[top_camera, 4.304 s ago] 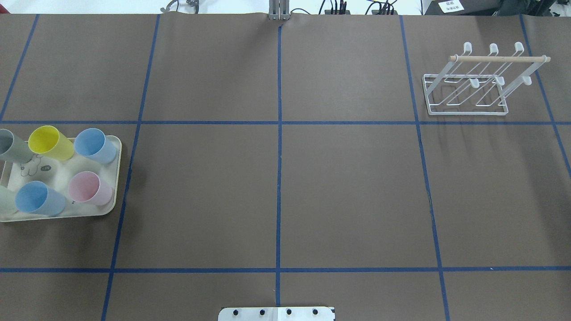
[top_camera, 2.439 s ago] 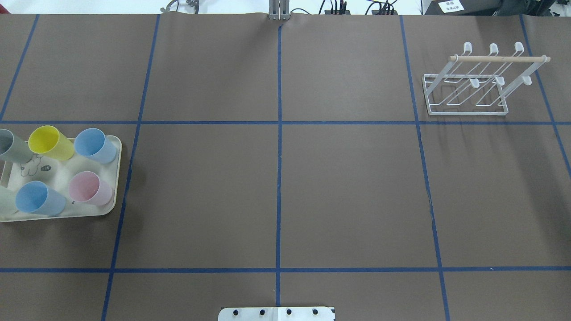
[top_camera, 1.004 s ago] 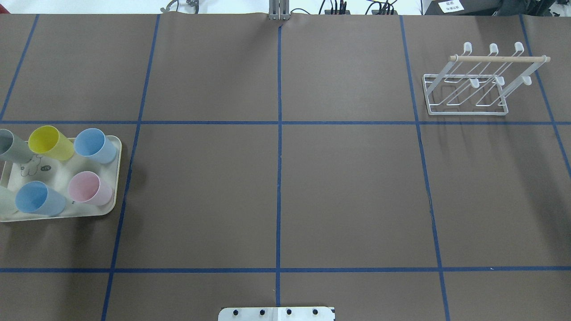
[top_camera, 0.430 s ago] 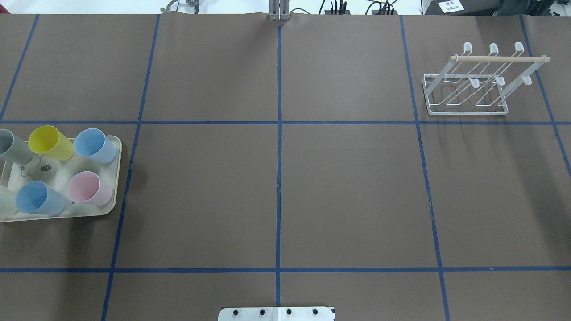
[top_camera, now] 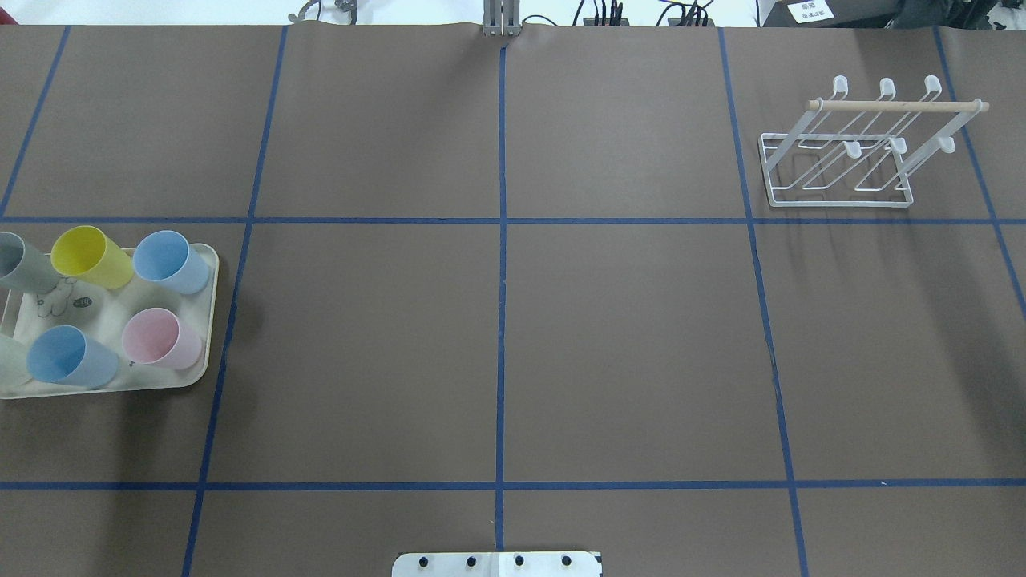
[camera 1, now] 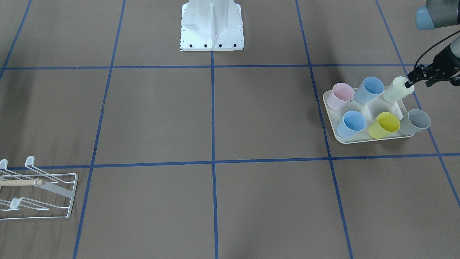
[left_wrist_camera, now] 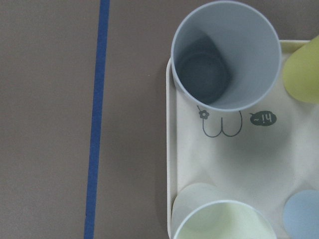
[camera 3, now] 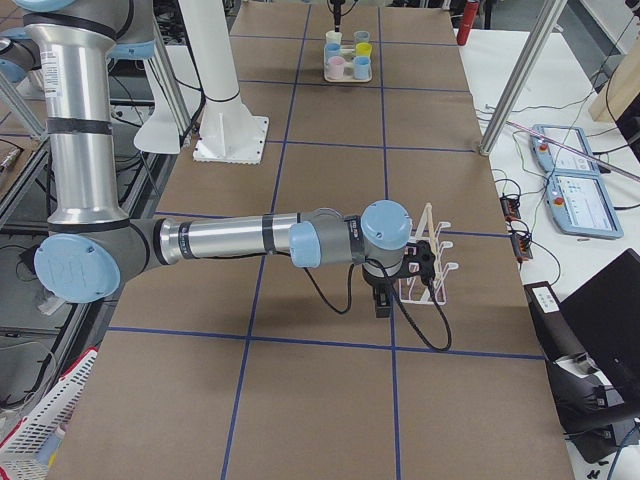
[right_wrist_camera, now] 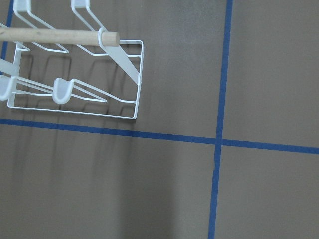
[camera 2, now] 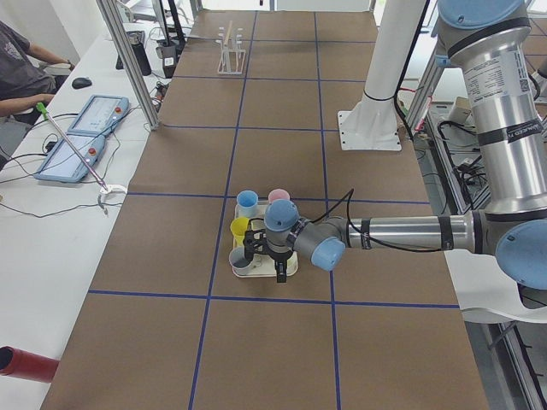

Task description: Transfer IKEA cup to right arm and place on rack

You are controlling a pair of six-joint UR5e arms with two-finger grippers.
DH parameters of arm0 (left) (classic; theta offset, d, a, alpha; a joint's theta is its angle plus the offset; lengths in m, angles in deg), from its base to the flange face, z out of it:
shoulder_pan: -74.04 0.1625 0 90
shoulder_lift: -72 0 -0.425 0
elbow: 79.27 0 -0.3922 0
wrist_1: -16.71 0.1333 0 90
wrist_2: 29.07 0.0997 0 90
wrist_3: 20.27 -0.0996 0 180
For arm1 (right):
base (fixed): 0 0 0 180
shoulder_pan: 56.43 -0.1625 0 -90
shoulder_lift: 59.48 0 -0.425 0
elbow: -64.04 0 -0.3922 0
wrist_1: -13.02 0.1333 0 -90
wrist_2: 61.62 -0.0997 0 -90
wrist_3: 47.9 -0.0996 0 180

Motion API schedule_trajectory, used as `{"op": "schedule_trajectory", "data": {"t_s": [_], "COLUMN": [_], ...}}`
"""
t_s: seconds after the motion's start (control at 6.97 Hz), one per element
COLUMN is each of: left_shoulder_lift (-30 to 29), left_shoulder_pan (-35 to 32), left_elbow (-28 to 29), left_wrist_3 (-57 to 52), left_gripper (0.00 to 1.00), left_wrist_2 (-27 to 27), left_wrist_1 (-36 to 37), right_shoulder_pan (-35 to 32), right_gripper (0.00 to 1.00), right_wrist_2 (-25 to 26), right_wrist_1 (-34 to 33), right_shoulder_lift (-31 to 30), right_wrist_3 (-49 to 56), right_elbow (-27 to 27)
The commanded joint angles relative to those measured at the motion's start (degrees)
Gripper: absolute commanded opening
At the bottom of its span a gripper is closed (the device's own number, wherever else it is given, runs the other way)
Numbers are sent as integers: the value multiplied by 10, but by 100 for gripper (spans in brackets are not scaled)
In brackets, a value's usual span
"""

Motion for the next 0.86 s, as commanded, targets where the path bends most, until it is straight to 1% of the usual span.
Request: {"op": "schedule_trajectory", "data": {"t_s": [0.0,0.29,0.57,0.72], "left_shoulder_lift": [-13,-14,-13,-13], "left_shoulder_pan": [10,30,35,35], "left_elbow": [15,19,22,22], "left_wrist_3": [0,0,1,2], "left_gripper": [90,87,65,49], "left_wrist_2": [0,0,-1,-1], "left_wrist_1": [0,-1,-1,0], "right_shoulder_pan": [0,0,0,-1], "right_gripper": [100,100,100,100], "right_wrist_2": [0,0,0,-3], "right_wrist_1": [0,0,-1,-1], "right_shoulder_lift": [0,0,0,0], "right_wrist_3": [0,-1,-1,-6], "right_elbow": [0,0,6,17]}}
